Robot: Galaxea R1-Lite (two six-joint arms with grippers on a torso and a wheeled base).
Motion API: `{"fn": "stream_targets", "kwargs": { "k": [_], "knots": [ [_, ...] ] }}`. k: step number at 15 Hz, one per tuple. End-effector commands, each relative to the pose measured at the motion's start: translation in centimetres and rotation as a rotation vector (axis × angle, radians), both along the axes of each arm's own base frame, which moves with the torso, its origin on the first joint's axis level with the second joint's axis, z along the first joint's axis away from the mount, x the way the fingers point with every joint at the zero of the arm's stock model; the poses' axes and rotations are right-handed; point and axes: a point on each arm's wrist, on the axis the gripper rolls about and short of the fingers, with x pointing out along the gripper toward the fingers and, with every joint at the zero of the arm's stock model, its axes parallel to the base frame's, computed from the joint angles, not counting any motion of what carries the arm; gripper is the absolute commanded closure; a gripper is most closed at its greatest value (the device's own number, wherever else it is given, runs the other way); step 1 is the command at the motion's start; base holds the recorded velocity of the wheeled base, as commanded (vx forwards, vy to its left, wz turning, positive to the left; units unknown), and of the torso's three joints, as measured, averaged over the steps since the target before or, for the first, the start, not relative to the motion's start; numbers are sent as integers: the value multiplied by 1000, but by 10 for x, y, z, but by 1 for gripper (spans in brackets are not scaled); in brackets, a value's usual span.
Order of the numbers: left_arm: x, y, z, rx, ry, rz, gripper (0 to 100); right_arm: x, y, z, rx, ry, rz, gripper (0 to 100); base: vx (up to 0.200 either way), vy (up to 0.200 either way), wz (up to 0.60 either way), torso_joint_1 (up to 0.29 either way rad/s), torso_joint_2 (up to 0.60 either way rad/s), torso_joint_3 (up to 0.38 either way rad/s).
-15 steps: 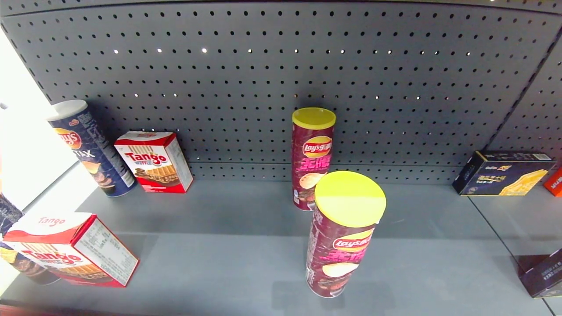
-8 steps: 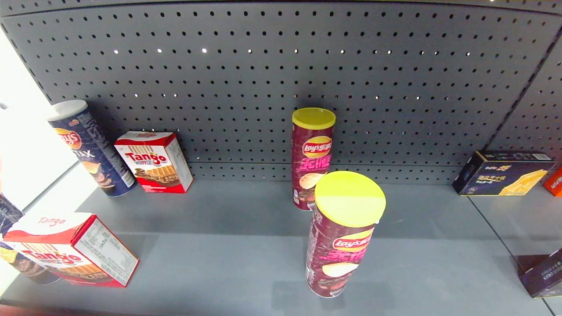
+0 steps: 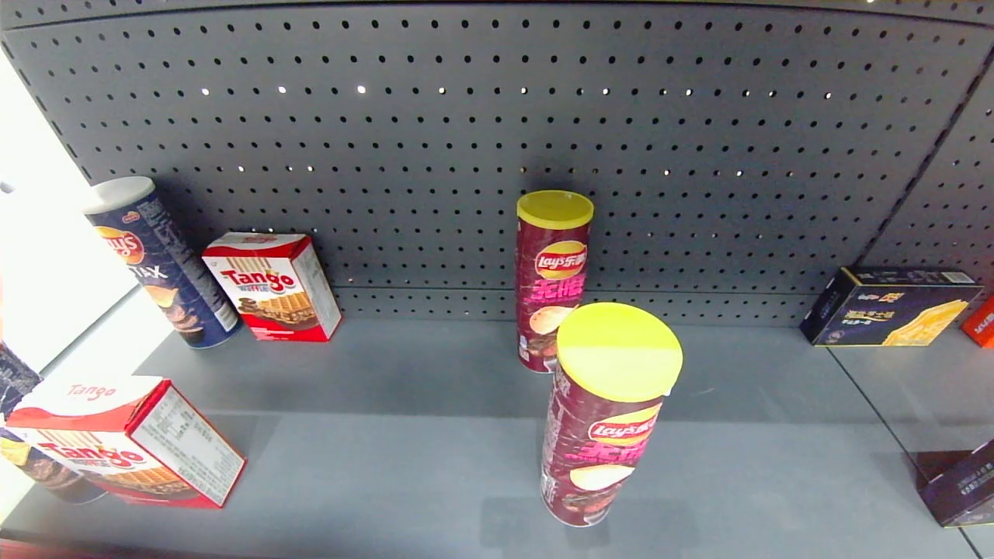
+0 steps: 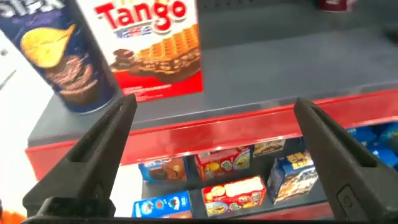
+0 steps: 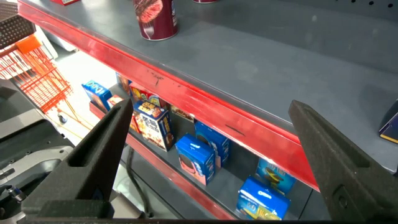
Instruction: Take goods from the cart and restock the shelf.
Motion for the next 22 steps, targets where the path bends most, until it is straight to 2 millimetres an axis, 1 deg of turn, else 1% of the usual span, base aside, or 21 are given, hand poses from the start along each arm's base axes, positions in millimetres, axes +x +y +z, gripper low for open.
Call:
{"fn": "stream_targets", "kwargs": {
  "k": [1,2,7,15,17,18,19,20,21,22],
  "knots": [
    [0,1,-2,-34,23,51,0,0,0,0,-1,0,1,0,0,0,0,0,0,0],
    [1,3,-9,-48,94,155,0,0,0,0,-1,0,1,0,0,0,0,0,0,0],
    [1,3,-7,-43,81,124,0,0,0,0,-1,0,1,0,0,0,0,0,0,0],
    [1,3,-7,-42,79,123,0,0,0,0,0,2,1,0,0,0,0,0,0,0],
    [1,3,-7,-41,84,118,0,-1,1,0,10,9,-85,0,0,0,0,0,0,0],
    [2,3,-7,-40,96,114,0,-1,2,0,25,17,-173,0,0,0,0,0,0,0],
    [2,3,-7,-40,104,105,0,1,5,1,2,52,-219,0,0,0,0,0,0,0],
    [2,3,-7,-40,102,103,0,0,5,6,10,42,-273,0,0,0,0,0,0,0],
    [2,3,-6,-40,99,103,0,7,8,95,77,18,-382,0,0,0,0,0,0,0],
    [2,3,-7,-40,101,103,0,24,14,124,92,81,-388,0,0,0,0,0,0,0]
  ]
}}
